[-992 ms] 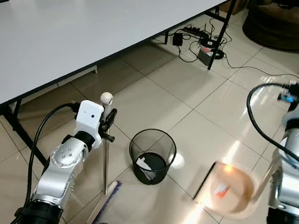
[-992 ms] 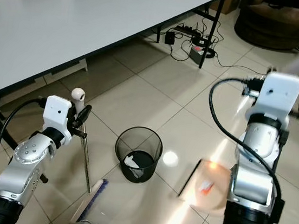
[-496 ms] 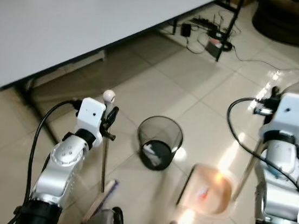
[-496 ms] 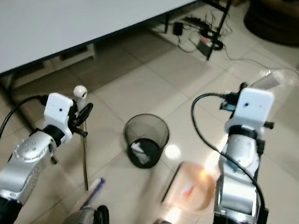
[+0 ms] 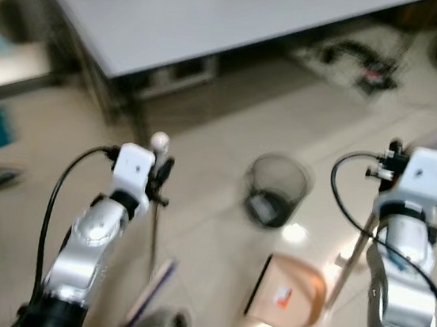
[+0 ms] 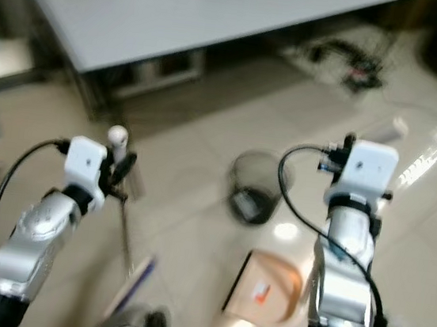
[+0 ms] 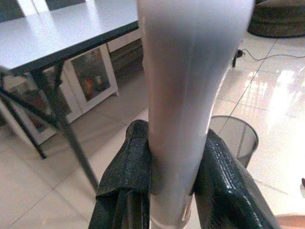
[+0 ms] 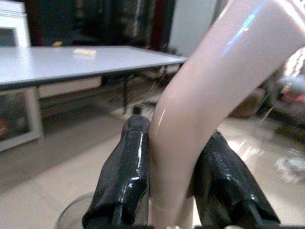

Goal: Sweep floor

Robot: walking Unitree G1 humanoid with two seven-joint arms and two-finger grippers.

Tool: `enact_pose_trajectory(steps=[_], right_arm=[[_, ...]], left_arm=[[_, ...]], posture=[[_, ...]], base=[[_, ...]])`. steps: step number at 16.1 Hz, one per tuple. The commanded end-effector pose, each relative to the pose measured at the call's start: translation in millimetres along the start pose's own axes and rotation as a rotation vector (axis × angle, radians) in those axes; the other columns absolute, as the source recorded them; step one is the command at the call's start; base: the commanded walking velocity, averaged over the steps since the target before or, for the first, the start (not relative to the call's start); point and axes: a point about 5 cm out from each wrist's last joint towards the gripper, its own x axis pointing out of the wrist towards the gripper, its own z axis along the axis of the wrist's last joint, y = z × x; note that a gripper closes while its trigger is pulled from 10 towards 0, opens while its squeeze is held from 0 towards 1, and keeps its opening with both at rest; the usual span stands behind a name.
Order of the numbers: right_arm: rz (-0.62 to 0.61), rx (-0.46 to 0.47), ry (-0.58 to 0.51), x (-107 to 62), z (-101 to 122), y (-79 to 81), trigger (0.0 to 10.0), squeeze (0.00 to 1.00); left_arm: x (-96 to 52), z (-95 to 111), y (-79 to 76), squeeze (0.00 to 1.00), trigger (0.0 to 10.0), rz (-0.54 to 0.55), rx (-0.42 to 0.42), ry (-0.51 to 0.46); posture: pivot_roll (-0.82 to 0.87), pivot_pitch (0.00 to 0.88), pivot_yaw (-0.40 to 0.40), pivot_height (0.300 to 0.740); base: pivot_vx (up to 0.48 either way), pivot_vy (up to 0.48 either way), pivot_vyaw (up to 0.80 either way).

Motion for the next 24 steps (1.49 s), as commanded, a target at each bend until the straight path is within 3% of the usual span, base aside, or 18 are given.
enact_pose_trajectory(steps=[1, 7, 10, 12, 14, 15, 18, 20, 24], right_arm=[[-0.015, 0.016, -0.047, 1.2, 9.7, -4.3, 10.0, 0.0], [-0.011, 0.047, -0.038, 3.0, 8.9, -5.5, 10.0, 0.0], [0.034, 0.118, 0.026, 0.8, 1.6, 4.3, 10.0, 0.0], [0.001, 0.116, 0.037, 2.8, 0.6, 3.2, 10.0, 0.0], [0.054, 0.106, -0.036, 6.9, 7.2, 5.9, 10.0, 0.0], [0.081, 0.137, -0.055, 7.9, 9.7, 7.4, 10.0, 0.0], [0.112, 0.24, 0.027, 0.4, -1.4, 12.3, 10.0, 0.0], [0.142, 0.196, 0.03, -1.9, -3.1, 19.7, 10.0, 0.0], [0.138, 0.235, 0.04, -1.6, -4.2, 18.6, 10.0, 0.0]], left_arm=[[3.9, 10.3, -1.2, 0.0, 10.0, -0.015, 0.026, -0.037], [4.0, 7.7, -5.7, 0.0, 10.0, -0.027, 0.018, -0.036], [5.9, 10.8, -9.2, 0.0, 10.0, -0.036, -0.028, -0.054], [7.9, 15.2, -8.4, 0.0, 10.0, -0.021, -0.054, -0.072], [8.6, 19.5, -9.0, 0.0, 10.0, -0.021, -0.067, -0.086], [9.0, 22.2, -9.4, 0.0, 10.0, -0.025, -0.069, -0.091], [9.2, 26.9, -7.3, 0.0, 10.0, -0.015, -0.052, -0.102], [8.7, 26.9, -6.6, 0.0, 10.0, -0.026, -0.043, -0.097], [9.2, 29.4, -5.8, 0.0, 10.0, -0.027, -0.035, -0.111]], posture=[[-0.04, 0.043, 0.05, 0.74], [-0.05, 0.022, 0.049, 0.74], [-0.04, 0.034, 0.048, 0.74], [-0.04, 0.037, 0.044, 0.74], [-0.04, 0.037, 0.039, 0.74], [-0.03, 0.04, 0.037, 0.74], [-0.03, 0.044, 0.031, 0.74], [-0.02, 0.047, 0.032, 0.74], [-0.02, 0.056, 0.024, 0.74]], base=[[-0.322, 0.0, -0.59], [-0.321, 0.0, -0.57], [-0.082, 0.0, 0.0], [0.0, 0.0, 0.0], [0.0, 0.0, 0.0], [0.0, 0.0, 0.0], [0.0, 0.0, 0.0], [0.0, 0.0, 0.0], [0.0, 0.0, -0.16]])
